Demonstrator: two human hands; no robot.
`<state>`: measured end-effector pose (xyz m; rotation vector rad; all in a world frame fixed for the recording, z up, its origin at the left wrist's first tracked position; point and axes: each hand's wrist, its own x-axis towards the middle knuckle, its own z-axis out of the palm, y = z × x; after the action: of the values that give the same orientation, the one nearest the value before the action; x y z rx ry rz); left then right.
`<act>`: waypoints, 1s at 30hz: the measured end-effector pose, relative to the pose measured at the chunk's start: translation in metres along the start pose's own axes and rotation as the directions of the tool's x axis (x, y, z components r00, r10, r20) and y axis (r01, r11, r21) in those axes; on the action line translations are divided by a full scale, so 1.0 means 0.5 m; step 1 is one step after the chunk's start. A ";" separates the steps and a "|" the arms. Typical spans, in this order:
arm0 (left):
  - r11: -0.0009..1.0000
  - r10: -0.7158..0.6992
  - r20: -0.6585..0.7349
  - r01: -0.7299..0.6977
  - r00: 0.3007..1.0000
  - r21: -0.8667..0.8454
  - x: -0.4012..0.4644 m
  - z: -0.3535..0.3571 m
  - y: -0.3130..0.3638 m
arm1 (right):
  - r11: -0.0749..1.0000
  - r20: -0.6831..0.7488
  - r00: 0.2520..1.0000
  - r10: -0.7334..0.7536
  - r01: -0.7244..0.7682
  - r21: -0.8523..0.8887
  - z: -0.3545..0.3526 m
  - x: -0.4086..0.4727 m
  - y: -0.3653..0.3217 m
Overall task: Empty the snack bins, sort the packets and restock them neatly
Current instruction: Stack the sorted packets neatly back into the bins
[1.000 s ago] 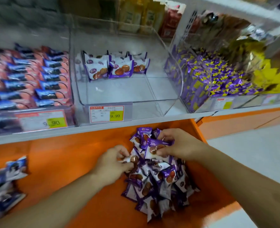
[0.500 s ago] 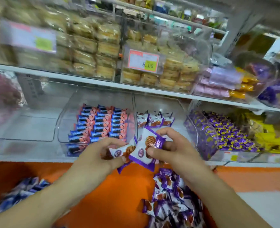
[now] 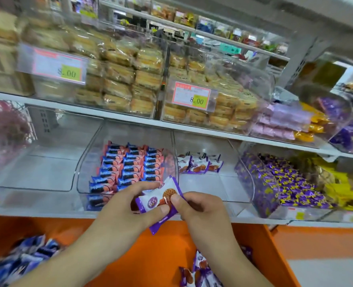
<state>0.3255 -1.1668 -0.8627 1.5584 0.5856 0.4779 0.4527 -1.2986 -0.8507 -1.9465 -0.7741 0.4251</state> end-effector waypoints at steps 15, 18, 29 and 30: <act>0.962 0.100 0.060 -0.112 0.993 0.248 0.018 0.006 -0.005 | 0.991 0.284 0.956 -0.077 0.104 -0.082 -0.067 0.021 0.007; 0.939 0.113 0.070 -0.130 0.991 0.319 0.026 0.010 -0.013 | 0.990 0.291 0.954 -0.068 0.100 -0.098 -0.075 0.027 0.013; 0.928 0.130 0.194 -0.188 0.972 0.320 0.076 0.054 0.005 | 0.985 0.259 0.962 -0.087 0.122 -0.123 -0.111 0.074 0.074; 0.935 0.118 0.218 -0.182 0.969 0.304 0.086 0.053 0.004 | 0.986 0.235 0.968 -0.083 0.114 -0.121 -0.117 0.080 0.080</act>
<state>0.3755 -1.1608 -0.8648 1.9487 0.4053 0.3476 0.5299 -1.3235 -0.8570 -1.9943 -1.0681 0.5562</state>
